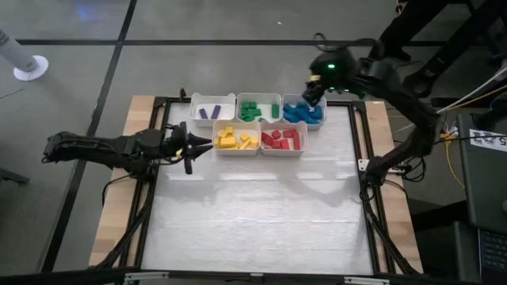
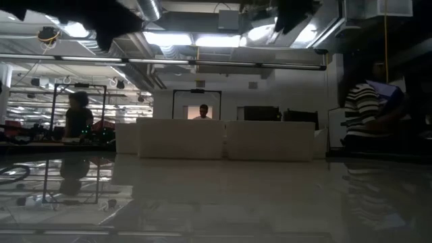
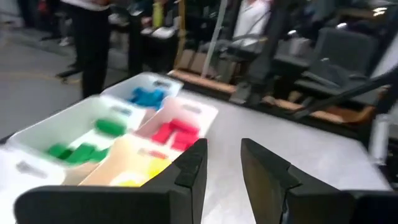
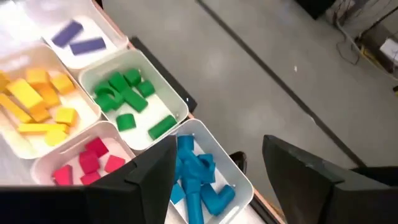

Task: Sort blocks
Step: Return to Home Position

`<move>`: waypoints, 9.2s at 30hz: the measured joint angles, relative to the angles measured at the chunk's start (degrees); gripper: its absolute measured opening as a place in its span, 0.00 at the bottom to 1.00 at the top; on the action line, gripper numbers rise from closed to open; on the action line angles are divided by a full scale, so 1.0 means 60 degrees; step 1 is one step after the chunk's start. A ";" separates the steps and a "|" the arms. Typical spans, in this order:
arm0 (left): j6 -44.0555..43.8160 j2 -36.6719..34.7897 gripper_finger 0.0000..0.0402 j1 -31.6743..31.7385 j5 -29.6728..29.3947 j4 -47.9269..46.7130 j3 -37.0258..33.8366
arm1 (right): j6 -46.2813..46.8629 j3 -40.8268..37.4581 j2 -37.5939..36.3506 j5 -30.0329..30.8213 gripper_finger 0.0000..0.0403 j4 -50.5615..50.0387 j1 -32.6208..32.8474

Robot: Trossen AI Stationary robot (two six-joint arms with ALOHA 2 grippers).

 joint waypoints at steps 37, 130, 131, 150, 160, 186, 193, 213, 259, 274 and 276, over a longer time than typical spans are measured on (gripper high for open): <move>-0.1066 -0.5066 0.21 0.2096 0.1150 -0.2016 -0.2517 | 0.4577 -0.9911 -0.7582 0.0760 0.59 0.5714 0.3809; -0.0265 -0.5063 0.21 0.2096 0.1682 0.0068 -0.4305 | 0.3112 -1.8516 -1.4482 -0.2833 0.59 1.1875 0.5783; -0.0294 -0.5063 0.21 0.2096 0.1682 0.0065 -0.4305 | 0.3059 -1.8520 -1.4479 -0.3000 0.59 1.1839 0.5787; 0.0477 -0.5063 0.21 0.2096 0.1682 0.0065 -0.4305 | 0.1254 -1.8531 -1.4479 -0.3007 0.59 1.1755 0.5783; 0.1649 -0.5063 0.21 0.2096 0.1680 0.0065 -0.4305 | 0.1261 -1.8535 -1.4479 -0.2994 0.59 1.1847 0.5783; 0.1694 -0.5063 0.21 0.2096 0.1679 0.0065 -0.4305 | 0.1272 -1.8535 -1.4479 -0.2980 0.59 1.1964 0.5783; 0.1694 -0.5063 0.21 0.2097 0.1679 0.0065 -0.4305 | 0.1274 -1.8535 -1.4479 -0.2980 0.59 1.1981 0.5783; 0.1694 -0.5063 0.21 0.2097 0.1679 0.0065 -0.4305 | 0.1276 -1.8535 -1.4475 -0.2983 0.59 1.1986 0.5783; 0.1692 -0.5063 0.21 0.2097 0.1679 0.0065 -0.4305 | 0.1275 -1.8535 -1.4475 -0.2987 0.59 1.1983 0.5783; 0.1694 -0.5063 0.21 0.2099 0.1679 0.0068 -0.4305 | 0.1275 -1.8535 -1.4476 -0.2987 0.59 1.1983 0.5783; 0.1694 -0.5063 0.21 0.2099 0.1679 0.0068 -0.4305 | 0.1276 -1.8535 -1.4475 -0.2987 0.59 1.1983 0.5783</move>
